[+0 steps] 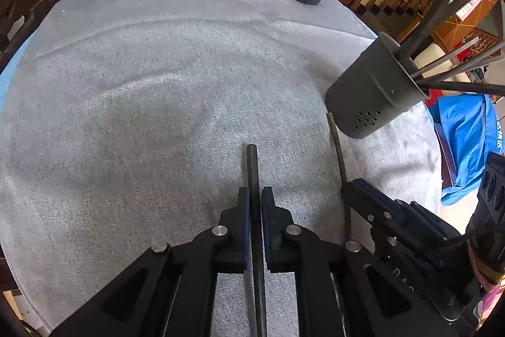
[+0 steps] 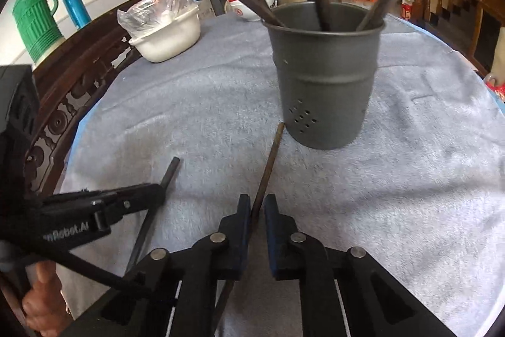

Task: Organize utensils
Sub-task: 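Close the left gripper on its chopstick while the right gripper grasps the last chopstick, then lift the left gripper's chopstick upright while the right gripper raises its chopstick beside the cup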

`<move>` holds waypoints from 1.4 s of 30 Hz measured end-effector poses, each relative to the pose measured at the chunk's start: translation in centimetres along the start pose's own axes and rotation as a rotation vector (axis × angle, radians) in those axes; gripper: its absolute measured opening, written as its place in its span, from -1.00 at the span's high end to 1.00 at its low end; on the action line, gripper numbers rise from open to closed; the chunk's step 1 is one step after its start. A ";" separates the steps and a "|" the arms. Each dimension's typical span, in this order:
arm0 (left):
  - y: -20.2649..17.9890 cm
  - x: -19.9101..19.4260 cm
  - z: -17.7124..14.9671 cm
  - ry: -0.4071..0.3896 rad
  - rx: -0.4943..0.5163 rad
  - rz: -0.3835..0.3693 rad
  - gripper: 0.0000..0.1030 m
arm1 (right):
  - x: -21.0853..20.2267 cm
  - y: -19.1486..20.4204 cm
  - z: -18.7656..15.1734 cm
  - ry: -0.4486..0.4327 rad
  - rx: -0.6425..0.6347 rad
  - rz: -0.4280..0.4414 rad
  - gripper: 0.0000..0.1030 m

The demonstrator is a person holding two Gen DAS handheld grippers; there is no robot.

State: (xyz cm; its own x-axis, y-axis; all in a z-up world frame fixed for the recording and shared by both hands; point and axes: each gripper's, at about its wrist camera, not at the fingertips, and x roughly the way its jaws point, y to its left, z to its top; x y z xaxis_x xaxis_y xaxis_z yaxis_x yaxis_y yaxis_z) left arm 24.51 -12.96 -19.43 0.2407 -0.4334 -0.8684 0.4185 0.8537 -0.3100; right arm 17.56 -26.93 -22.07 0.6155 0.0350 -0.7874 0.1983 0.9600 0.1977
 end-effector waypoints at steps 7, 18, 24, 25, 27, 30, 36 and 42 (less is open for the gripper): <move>-0.4 0.3 -0.4 0.012 -0.007 0.008 0.86 | -1.6 -0.7 -1.9 0.009 -0.039 0.011 0.78; -0.6 0.9 0.0 0.032 -0.006 0.006 0.85 | -1.7 -2.9 -2.6 0.118 0.077 0.094 0.72; -0.8 1.3 0.2 0.033 0.008 0.021 0.85 | -1.2 -3.1 -1.7 0.146 0.125 0.076 0.72; -0.9 1.3 0.2 0.032 0.012 0.026 0.85 | -1.1 -2.9 -1.6 0.143 0.122 0.068 0.72; -1.3 1.3 0.1 0.030 0.019 0.035 0.85 | -1.0 -2.6 -1.6 0.127 0.111 0.052 0.72; -1.5 1.3 0.1 0.026 0.031 0.045 0.85 | -1.0 -2.1 -1.7 0.108 0.077 0.026 0.74; -2.0 1.5 0.0 0.019 0.051 0.057 0.85 | -0.9 -1.0 -1.7 0.103 -0.010 -0.028 0.77; -2.8 1.4 -0.6 0.010 0.072 0.074 0.85 | -0.9 -1.6 -1.6 0.116 0.026 -0.001 0.73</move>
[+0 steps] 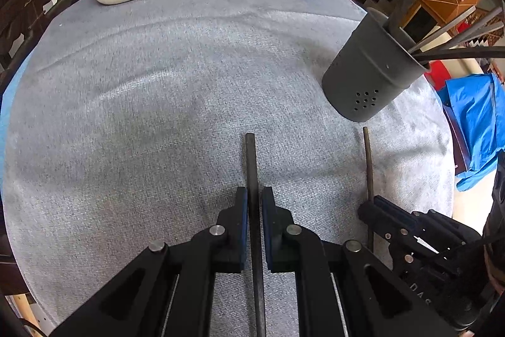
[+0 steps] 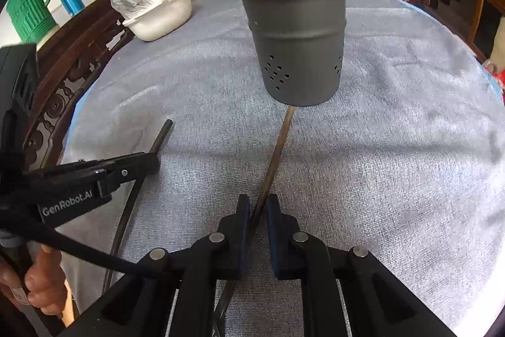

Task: Organize utensils
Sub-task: 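Lift the left gripper's chopstick upright while the right gripper raises its chopstick beside the cup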

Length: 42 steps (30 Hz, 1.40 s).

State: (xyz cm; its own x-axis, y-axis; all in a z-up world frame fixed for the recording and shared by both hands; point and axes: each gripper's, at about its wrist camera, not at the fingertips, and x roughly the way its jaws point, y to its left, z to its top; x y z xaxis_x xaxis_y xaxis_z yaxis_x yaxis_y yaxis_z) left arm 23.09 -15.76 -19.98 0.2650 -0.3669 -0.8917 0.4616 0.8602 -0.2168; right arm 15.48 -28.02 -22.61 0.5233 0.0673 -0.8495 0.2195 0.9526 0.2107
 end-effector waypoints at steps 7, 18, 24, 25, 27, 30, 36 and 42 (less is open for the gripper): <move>-0.6 -0.1 -0.3 -0.001 0.006 0.006 0.85 | -0.4 -2.2 0.9 0.047 0.134 0.105 0.72; 0.2 0.6 -0.3 0.016 0.002 -0.006 0.77 | 0.2 -2.6 3.3 0.044 0.159 0.042 0.72; -0.1 0.7 -0.4 0.013 0.008 -0.002 0.74 | 0.5 -3.0 4.2 0.034 0.179 0.022 0.72; -0.1 0.7 -0.4 0.013 0.009 -0.005 0.72 | 0.6 -3.1 4.3 0.032 0.189 0.020 0.72; -0.1 0.7 -0.4 0.012 0.011 -0.010 0.67 | 0.8 -3.5 4.6 0.031 0.212 0.028 0.72; -0.4 0.8 -0.4 0.010 0.019 -0.011 0.60 | 1.3 -3.9 4.9 0.034 0.237 0.032 0.68; -0.7 0.9 -0.4 0.004 0.030 -0.017 0.49 | 2.1 -3.5 5.1 0.002 0.228 0.010 0.68; -0.8 1.0 -0.4 0.000 0.035 -0.024 0.44 | 2.2 -2.7 5.0 -0.022 0.181 -0.020 0.76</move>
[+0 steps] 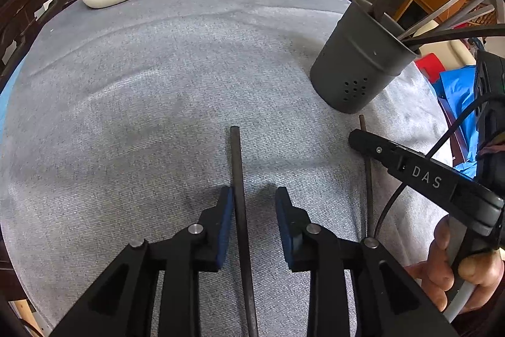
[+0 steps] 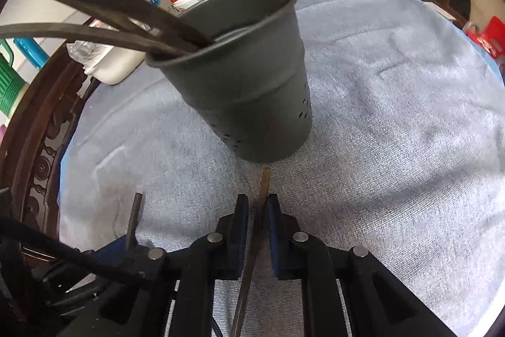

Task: Organize utensils
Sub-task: 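Lift the left gripper's chopstick upright while the right gripper raises its chopstick beside the cup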

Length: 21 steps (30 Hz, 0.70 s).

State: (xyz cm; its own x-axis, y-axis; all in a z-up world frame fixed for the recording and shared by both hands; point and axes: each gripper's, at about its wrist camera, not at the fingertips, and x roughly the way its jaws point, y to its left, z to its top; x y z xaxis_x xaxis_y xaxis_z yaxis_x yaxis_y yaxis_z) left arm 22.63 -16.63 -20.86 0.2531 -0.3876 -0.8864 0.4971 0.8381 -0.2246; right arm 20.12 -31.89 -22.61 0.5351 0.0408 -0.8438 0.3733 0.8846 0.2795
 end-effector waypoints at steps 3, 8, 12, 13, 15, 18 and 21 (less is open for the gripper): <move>-0.1 -0.1 -0.3 -0.004 0.000 -0.008 0.43 | 0.1 0.1 -0.3 -0.010 -0.007 0.003 0.78; 0.1 -0.4 -0.6 -0.012 -0.002 -0.031 0.34 | -0.2 -0.1 -0.9 -0.019 -0.023 0.019 0.78; -0.1 -0.5 -0.8 -0.017 0.006 -0.043 0.23 | -0.3 -1.1 -1.1 -0.016 0.005 0.065 0.79; -0.1 -0.5 -0.8 -0.018 0.006 -0.045 0.22 | -0.3 -1.3 -1.0 -0.014 0.012 0.074 0.81; -0.1 -0.5 -0.9 -0.020 0.010 -0.050 0.21 | -0.3 -1.8 -1.0 -0.010 0.023 0.097 0.82; 0.1 -0.5 -0.9 -0.015 0.004 -0.065 0.21 | -0.5 -2.1 -1.2 -0.020 0.025 0.119 0.82; 0.5 -0.9 -0.7 -0.001 -0.011 -0.063 0.21 | -0.7 -2.3 -1.4 -0.038 0.008 0.122 0.82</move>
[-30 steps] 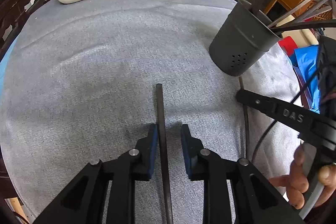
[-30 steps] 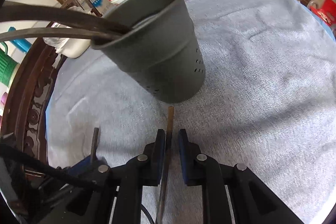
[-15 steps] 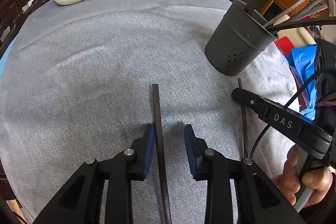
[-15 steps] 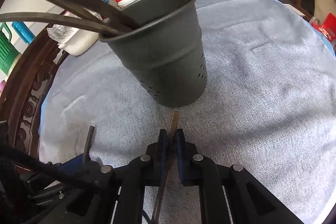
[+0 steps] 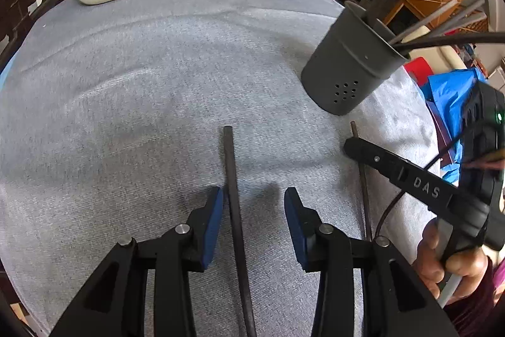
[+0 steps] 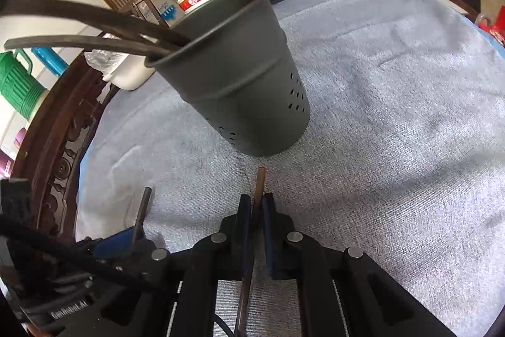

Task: Organize utensils
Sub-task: 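Lift the left gripper's chopstick upright while the right gripper raises its chopstick beside the cup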

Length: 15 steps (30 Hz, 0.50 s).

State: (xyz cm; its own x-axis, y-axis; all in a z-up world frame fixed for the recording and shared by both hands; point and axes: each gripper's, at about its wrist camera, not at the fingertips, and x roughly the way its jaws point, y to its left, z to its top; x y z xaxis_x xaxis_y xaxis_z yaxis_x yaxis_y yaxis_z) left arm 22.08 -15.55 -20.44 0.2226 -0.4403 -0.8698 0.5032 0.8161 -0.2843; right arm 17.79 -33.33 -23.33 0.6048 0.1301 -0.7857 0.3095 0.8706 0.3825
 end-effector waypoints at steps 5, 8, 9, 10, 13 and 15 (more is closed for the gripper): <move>0.9 -0.3 0.8 0.008 -0.036 -0.016 0.21 | -0.3 0.1 -0.6 -0.046 -0.045 0.004 0.82; 1.1 -0.6 1.4 0.008 -0.039 -0.003 0.21 | -0.4 0.4 -1.0 -0.077 -0.076 0.002 0.82; 1.2 -0.6 1.8 0.007 -0.037 0.008 0.25 | -0.5 0.3 -1.0 -0.081 -0.085 0.001 0.82; 1.1 -0.6 2.1 0.008 -0.032 0.034 0.32 | -0.5 0.4 -1.1 -0.084 -0.098 -0.003 0.82; 0.9 -0.1 2.7 0.022 -0.024 0.077 0.54 | -0.5 0.5 -1.0 -0.078 -0.110 0.000 0.82; 0.9 0.3 3.2 0.035 -0.025 0.086 0.62 | -0.5 0.4 -0.9 -0.070 -0.114 0.005 0.82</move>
State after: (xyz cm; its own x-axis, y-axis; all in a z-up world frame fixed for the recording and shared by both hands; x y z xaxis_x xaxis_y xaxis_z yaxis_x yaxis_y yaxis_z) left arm 25.29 -16.11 -19.63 0.2342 -0.3549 -0.9051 0.4623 0.8597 -0.2174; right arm 16.94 -32.60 -23.22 0.6570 0.1047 -0.7466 0.2230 0.9190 0.3251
